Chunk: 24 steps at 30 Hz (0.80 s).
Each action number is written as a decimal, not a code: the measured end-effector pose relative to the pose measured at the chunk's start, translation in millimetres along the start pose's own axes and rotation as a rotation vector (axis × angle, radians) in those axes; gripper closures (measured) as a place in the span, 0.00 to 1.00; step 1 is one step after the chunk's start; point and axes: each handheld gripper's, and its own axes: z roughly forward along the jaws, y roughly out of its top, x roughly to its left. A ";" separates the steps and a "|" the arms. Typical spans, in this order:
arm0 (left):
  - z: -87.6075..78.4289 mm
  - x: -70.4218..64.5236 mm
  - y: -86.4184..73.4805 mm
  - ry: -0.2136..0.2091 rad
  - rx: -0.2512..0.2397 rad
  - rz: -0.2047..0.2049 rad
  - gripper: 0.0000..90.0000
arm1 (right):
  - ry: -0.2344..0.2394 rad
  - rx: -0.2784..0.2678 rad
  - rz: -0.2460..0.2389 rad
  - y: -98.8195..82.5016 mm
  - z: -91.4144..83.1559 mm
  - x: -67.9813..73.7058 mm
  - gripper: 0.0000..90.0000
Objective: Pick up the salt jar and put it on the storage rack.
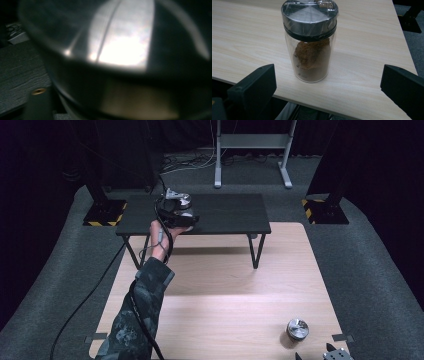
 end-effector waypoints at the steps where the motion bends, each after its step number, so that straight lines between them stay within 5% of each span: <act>1: -1.8 -1.0 -0.8 0.004 -0.002 0.006 0.09 | 0.001 0.001 0.001 0.1 -0.2 -0.1 0.00; 7: -17.5 -9.6 -10.8 0.070 -0.019 0.029 0.00 | 0.002 -0.002 -0.001 0.0 0.2 0.6 0.00; 16: -48.9 -14.3 -42.6 0.069 -0.053 0.088 0.00 | 0.003 -0.001 -0.007 1.2 1.7 2.8 0.00; 24: -65.4 -24.9 -83.2 0.081 -0.004 0.135 0.00 | 0.006 0.003 -0.008 1.2 2.8 2.7 0.00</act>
